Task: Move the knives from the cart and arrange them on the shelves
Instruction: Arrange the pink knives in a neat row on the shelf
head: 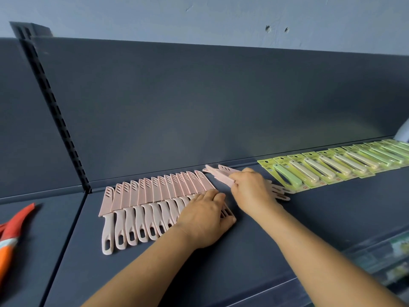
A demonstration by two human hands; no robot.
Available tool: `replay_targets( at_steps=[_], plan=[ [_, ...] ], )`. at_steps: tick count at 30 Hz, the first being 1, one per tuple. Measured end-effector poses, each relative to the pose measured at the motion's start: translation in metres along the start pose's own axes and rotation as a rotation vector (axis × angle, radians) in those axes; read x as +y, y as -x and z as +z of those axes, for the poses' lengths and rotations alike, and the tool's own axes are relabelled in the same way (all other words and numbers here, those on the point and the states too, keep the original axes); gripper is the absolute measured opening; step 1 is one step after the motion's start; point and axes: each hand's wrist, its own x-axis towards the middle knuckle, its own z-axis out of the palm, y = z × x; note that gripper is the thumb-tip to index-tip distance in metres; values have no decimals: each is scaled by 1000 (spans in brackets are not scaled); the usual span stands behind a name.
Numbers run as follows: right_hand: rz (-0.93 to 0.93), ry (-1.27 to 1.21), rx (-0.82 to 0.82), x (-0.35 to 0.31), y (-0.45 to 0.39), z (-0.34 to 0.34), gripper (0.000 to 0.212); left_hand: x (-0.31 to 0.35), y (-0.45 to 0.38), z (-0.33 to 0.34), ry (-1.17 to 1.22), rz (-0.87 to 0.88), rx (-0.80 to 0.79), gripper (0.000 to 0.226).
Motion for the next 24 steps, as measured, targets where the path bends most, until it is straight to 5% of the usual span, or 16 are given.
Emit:
replay_targets(
  at_steps=[7, 11, 14, 24],
  plan=[
    [-43, 147, -93, -27, -15, 18, 24, -7, 3, 0, -1, 5, -7, 62],
    [-50, 15, -157, -27, -19, 18, 15, -8, 2, 1, -5, 5, -10, 62],
    [2, -90, -121, -14, -16, 5, 37, -9, 2, 1, -11, -3, -9, 61],
    [45, 110, -132, 43, 0, 5, 26, 7, -12, -1, -41, 46, -51, 61]
  ],
)
